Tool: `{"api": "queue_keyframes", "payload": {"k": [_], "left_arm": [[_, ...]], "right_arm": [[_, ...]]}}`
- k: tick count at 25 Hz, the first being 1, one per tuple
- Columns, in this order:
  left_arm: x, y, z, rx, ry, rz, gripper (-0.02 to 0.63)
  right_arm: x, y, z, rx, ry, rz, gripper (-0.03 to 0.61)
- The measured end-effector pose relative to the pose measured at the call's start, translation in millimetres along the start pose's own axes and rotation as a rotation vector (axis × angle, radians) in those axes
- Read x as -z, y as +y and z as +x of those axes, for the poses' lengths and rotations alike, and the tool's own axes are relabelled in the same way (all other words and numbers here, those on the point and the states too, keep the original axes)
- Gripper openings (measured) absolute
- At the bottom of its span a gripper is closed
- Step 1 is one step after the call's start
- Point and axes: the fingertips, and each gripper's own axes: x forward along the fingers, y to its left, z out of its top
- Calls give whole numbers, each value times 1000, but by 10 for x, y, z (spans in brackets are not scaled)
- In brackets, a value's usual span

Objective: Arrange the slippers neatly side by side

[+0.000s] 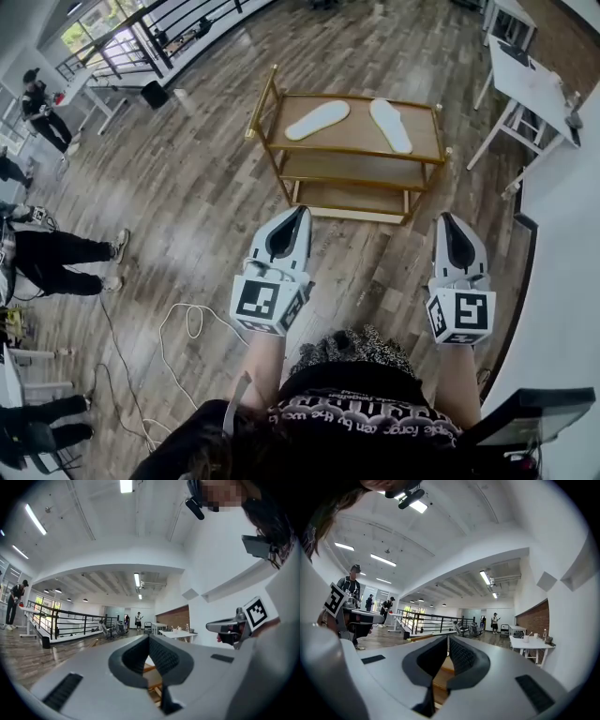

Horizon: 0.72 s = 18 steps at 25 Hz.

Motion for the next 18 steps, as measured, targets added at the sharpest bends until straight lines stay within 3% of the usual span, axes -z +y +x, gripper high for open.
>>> {"api": "queue_keyframes", "payload": {"k": [18], "left_arm": [[71, 423, 1958, -30, 31, 17, 0]], "right_arm": [[299, -879, 1871, -69, 28, 37, 5]]}}
